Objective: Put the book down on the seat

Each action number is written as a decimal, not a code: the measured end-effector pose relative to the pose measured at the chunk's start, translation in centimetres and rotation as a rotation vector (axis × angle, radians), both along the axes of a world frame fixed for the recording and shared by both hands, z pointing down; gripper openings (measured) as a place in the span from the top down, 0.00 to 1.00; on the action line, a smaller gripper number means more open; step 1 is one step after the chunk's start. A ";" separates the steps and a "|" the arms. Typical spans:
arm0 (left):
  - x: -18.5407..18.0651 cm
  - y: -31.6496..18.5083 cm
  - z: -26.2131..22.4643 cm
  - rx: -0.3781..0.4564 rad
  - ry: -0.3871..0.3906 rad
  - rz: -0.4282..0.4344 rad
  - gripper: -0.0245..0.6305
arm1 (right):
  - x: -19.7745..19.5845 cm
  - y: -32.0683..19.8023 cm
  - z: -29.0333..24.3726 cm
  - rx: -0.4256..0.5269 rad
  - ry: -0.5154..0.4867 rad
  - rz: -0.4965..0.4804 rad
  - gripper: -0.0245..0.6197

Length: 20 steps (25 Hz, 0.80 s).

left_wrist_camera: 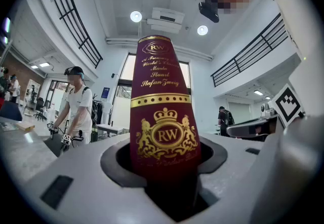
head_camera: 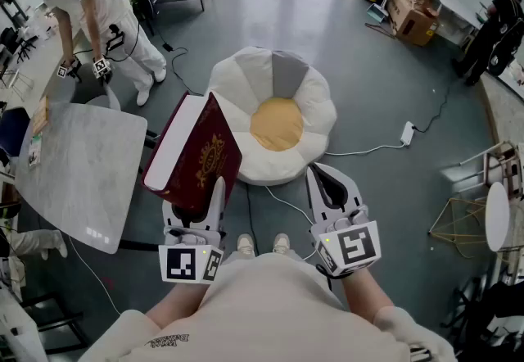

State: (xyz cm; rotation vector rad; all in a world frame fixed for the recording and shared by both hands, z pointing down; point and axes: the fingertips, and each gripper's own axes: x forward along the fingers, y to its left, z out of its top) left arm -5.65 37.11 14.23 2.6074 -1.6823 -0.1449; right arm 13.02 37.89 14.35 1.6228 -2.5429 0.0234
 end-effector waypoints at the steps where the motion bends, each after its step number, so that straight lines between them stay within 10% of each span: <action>1: 0.0 0.0 0.1 -0.002 0.000 0.000 0.59 | 0.0 0.0 0.1 -0.001 -0.001 -0.002 0.96; 20: -0.3 -0.6 1.5 -0.036 -0.003 0.009 0.59 | -0.3 -0.8 1.2 -0.024 -0.060 -0.004 0.96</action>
